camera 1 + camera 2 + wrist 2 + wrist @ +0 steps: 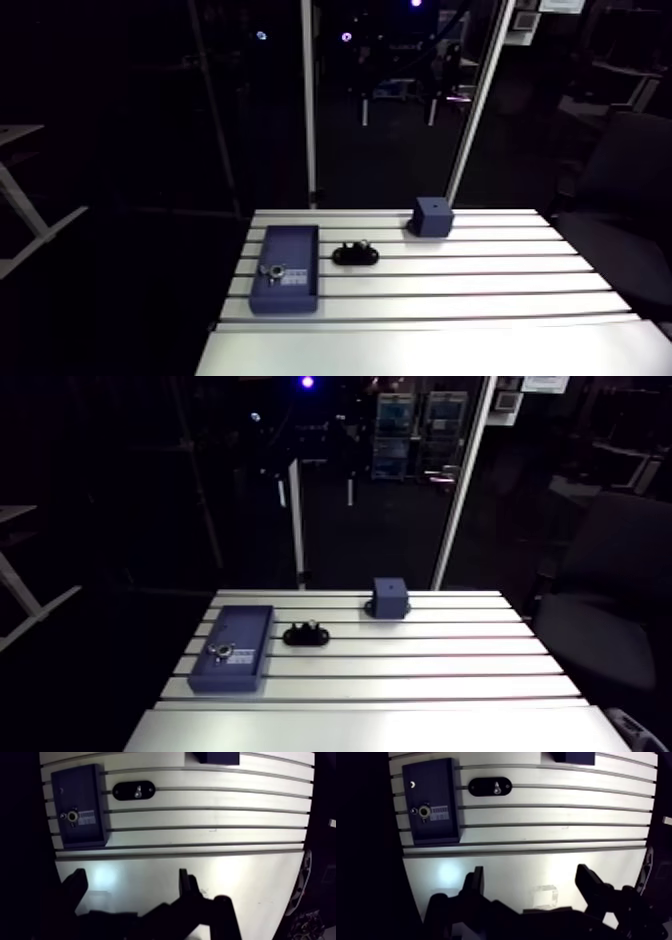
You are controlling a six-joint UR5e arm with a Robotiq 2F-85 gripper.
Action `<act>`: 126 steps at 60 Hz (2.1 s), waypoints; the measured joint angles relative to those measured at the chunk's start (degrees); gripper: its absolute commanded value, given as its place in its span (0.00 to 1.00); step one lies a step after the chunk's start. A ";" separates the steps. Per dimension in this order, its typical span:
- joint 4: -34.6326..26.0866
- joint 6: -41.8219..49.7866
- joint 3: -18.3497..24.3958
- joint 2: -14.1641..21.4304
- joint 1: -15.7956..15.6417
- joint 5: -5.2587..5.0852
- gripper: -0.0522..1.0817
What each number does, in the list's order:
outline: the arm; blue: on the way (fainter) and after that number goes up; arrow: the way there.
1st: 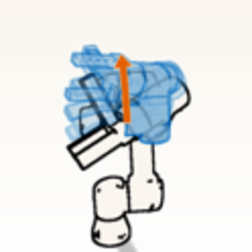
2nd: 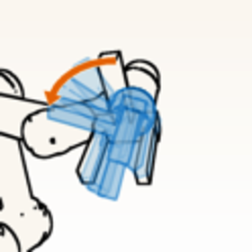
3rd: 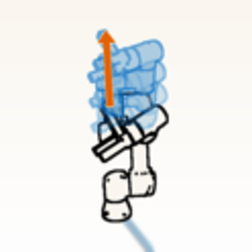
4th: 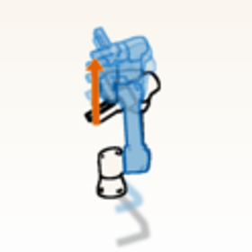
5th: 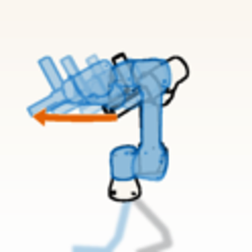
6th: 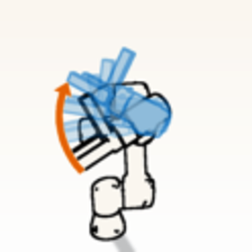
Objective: Pick up the M10 bolt and insert it into the hole until fully seated.
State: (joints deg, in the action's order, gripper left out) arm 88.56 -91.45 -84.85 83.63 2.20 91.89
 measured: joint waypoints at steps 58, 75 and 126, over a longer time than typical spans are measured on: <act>7.84 -0.92 -3.41 -2.06 -1.27 0.14 0.05; 20.75 -1.62 -10.48 -2.24 -1.29 -0.07 0.05; 41.42 -2.29 -22.84 -3.80 -0.71 -2.54 0.05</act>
State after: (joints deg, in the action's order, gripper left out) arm 129.98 -93.74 -107.70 79.83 1.48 89.35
